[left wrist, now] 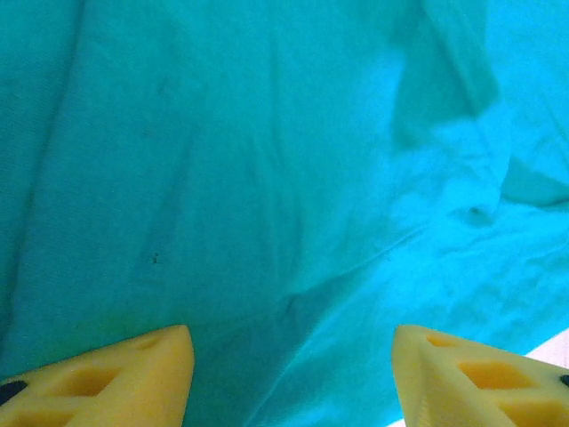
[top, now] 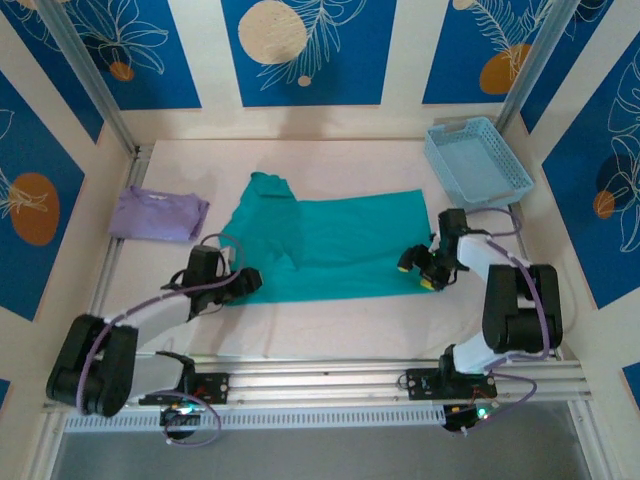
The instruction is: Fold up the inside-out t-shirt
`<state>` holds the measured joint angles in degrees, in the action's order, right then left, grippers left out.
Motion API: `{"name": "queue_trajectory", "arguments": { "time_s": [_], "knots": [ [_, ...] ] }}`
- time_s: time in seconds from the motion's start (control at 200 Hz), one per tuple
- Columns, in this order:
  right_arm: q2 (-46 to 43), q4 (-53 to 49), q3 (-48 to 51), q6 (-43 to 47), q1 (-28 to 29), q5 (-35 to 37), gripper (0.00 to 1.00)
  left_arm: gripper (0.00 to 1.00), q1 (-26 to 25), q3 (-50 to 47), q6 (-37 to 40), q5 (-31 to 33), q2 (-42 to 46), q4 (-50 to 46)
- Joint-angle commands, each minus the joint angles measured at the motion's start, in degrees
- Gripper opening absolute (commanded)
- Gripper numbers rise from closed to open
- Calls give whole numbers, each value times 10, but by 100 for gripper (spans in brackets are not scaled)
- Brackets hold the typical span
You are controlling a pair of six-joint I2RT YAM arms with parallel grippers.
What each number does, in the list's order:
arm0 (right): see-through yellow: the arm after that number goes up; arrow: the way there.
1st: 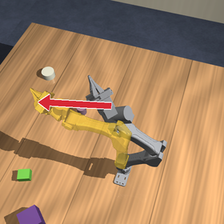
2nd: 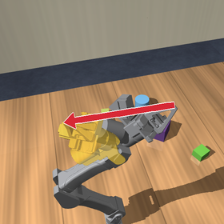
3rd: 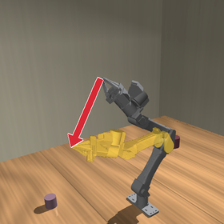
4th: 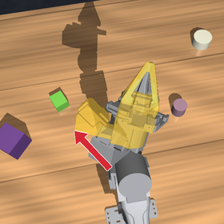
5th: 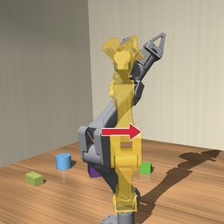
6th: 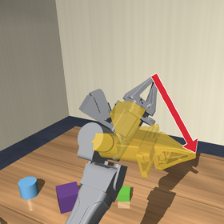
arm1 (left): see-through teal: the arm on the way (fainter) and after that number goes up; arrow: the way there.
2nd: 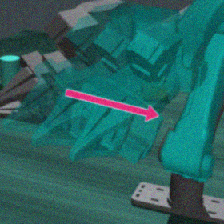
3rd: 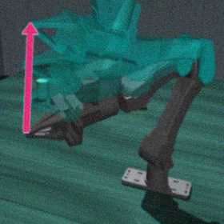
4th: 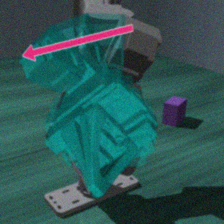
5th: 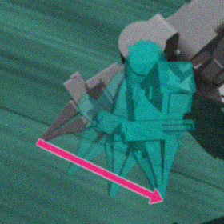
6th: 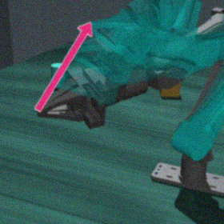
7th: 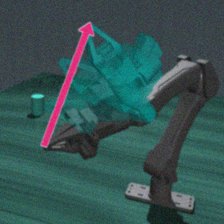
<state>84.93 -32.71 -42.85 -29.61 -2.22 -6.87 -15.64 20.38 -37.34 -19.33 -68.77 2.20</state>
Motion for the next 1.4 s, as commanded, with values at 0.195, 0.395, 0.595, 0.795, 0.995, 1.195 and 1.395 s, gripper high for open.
{"name": "queue_trajectory", "arguments": {
  "time_s": [0.195,0.395,0.595,0.795,0.995,1.195,1.395],
  "knots": [
    [-177,-6,77,-60,2,-37,68,61,-1,8,-16,83,193,-215],
    [-152,79,-15,-4,72,46,77,66,19,137,40,118,54,-74],
    [18,106,-167,24,33,78,81,65,66,356,56,62,-246,-16],
    [113,100,-257,35,33,87,78,60,96,572,50,18,-462,-61],
    [140,100,-273,42,34,64,77,58,102,729,74,34,-577,-139],
    [149,106,-271,41,35,53,77,57,102,811,73,21,-635,-182],
    [159,109,-271,41,36,50,76,43,101,838,69,9,-657,-189]
  ]
}}
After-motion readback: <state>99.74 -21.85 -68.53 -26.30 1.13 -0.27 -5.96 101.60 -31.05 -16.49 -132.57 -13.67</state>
